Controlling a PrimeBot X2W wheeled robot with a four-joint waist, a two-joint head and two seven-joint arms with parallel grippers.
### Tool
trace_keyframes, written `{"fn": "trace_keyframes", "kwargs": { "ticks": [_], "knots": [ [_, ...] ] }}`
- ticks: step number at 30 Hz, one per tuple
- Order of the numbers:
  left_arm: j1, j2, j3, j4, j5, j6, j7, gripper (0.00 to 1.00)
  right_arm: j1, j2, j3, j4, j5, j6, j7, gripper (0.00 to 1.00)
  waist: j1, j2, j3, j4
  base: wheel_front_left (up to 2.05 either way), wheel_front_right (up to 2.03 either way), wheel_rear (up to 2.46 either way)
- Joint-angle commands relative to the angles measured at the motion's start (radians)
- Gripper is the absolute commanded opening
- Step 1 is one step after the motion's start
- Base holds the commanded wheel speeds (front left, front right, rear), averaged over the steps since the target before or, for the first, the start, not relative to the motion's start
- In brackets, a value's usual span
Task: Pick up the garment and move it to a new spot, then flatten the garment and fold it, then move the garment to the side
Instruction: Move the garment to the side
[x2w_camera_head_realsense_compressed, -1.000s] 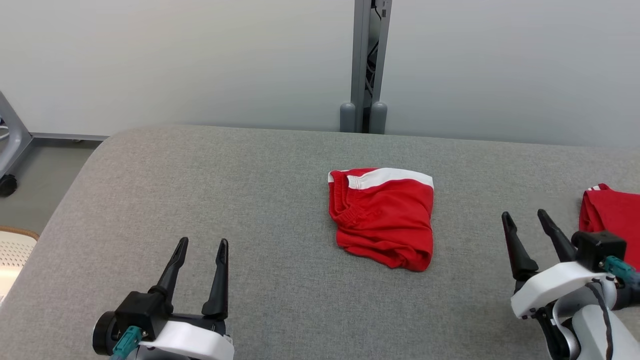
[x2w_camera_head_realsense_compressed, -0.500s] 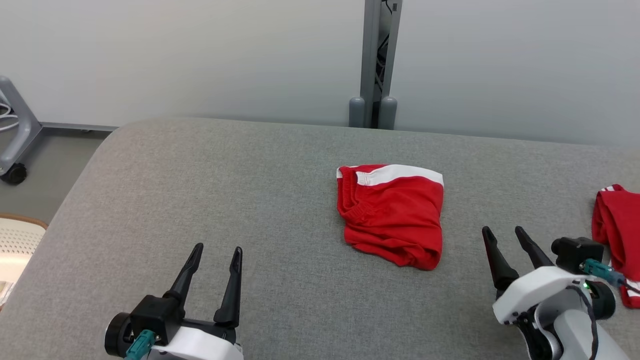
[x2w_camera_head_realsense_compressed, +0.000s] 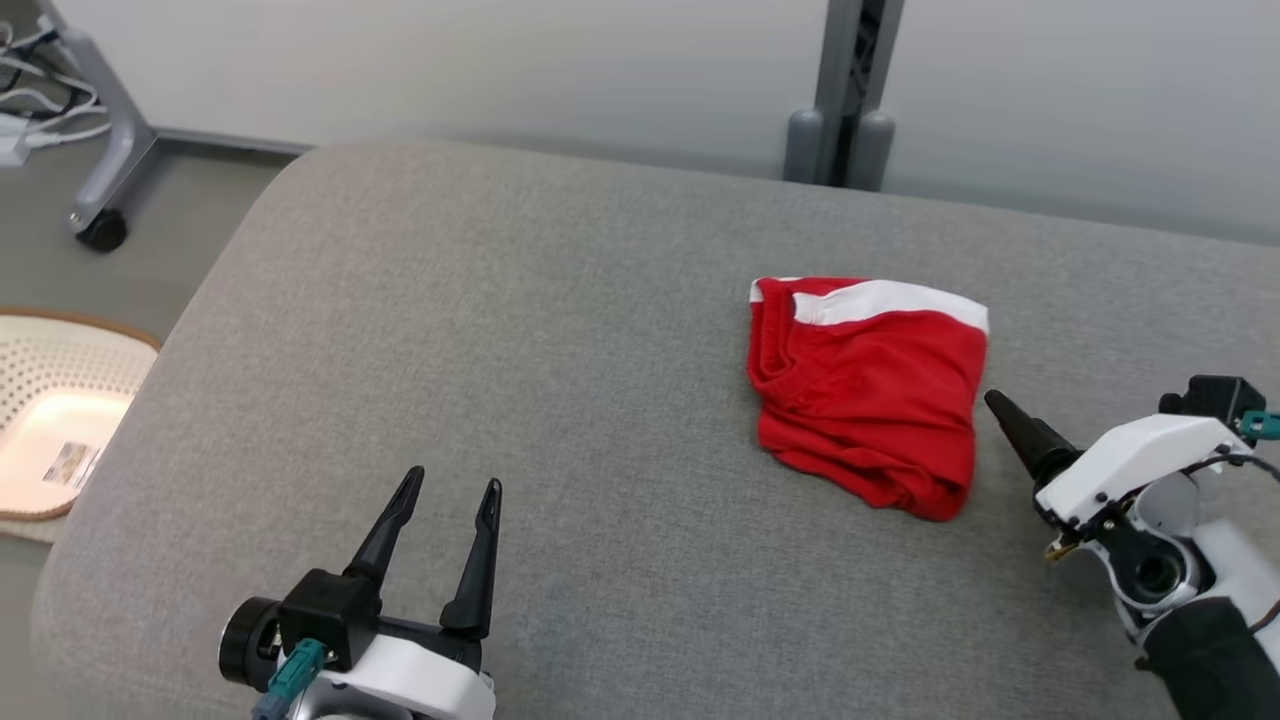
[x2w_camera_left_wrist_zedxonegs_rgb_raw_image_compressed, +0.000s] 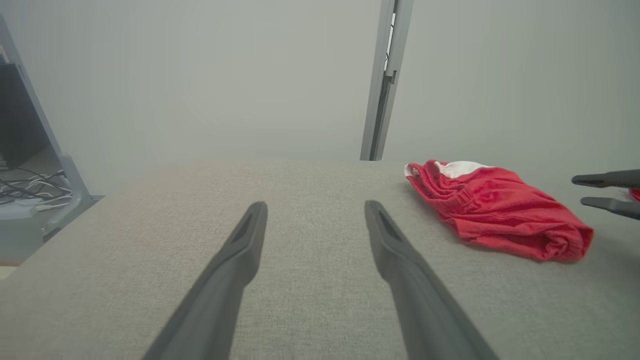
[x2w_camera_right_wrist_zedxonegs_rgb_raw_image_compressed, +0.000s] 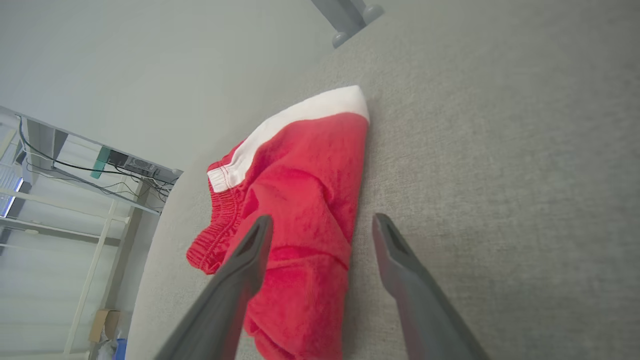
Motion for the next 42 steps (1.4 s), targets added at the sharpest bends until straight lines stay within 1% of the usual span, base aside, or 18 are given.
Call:
{"fn": "trace_keyframes", "kwargs": {
  "ticks": [1,7,13,20,28,30,31,32,38,42],
  "knots": [
    [-0.019,0.004,0.000,-0.001,0.006,-0.006,-0.001,1.00,-0.022,-0.017,-0.003,0.016,0.026,0.000,0.023,1.00,0.0000,0.0000,0.031,0.027,0.00,0.00,0.00],
    [-0.042,0.004,-0.006,-0.007,-0.001,-0.011,-0.001,1.00,-0.093,-0.026,-0.011,0.110,0.130,0.000,0.117,1.00,0.0000,0.0000,0.079,0.059,0.00,0.00,0.00],
    [-0.054,0.004,-0.016,-0.007,-0.004,-0.014,-0.001,1.00,-0.130,-0.018,0.003,0.163,0.173,0.000,0.179,1.00,0.0000,0.0000,0.108,0.074,0.00,0.00,0.00],
    [-0.067,0.004,-0.019,-0.008,-0.010,-0.009,-0.001,1.00,-0.156,0.018,0.031,0.189,0.210,0.000,0.210,1.00,0.0000,0.0000,0.130,0.084,0.00,0.00,0.00],
    [-0.084,0.004,-0.021,-0.010,-0.015,0.001,-0.001,1.00,-0.166,0.047,0.082,0.181,0.226,0.000,0.226,1.00,0.0000,0.0000,0.149,0.083,0.00,0.00,0.00],
    [-0.086,0.004,-0.023,-0.010,-0.014,0.003,-0.001,1.00,-0.167,0.041,0.102,0.177,0.215,0.000,0.219,0.40,0.0000,0.0000,0.151,0.082,0.00,0.00,0.00],
    [-0.088,0.004,-0.024,-0.010,-0.014,0.003,-0.001,1.00,-0.168,0.038,0.109,0.175,0.212,0.000,0.215,0.08,0.0000,0.0000,0.152,0.081,0.00,0.00,0.00],
    [-0.090,0.004,-0.026,-0.011,-0.014,0.005,-0.001,1.00,-0.170,0.032,0.123,0.169,0.208,0.000,0.206,0.00,0.0000,0.0000,0.153,0.078,0.00,0.00,0.00],
    [-0.090,0.004,-0.029,-0.010,-0.014,0.007,-0.001,1.00,-0.165,-0.008,0.187,0.143,0.176,0.000,0.171,0.00,0.0000,0.0000,0.140,0.052,0.00,0.00,0.00],
    [-0.087,0.004,-0.036,-0.012,-0.014,0.005,-0.001,1.00,-0.164,-0.047,0.271,0.118,0.122,-0.001,0.157,0.00,0.0000,0.0000,0.127,0.021,0.00,0.00,0.00]
  ]
}}
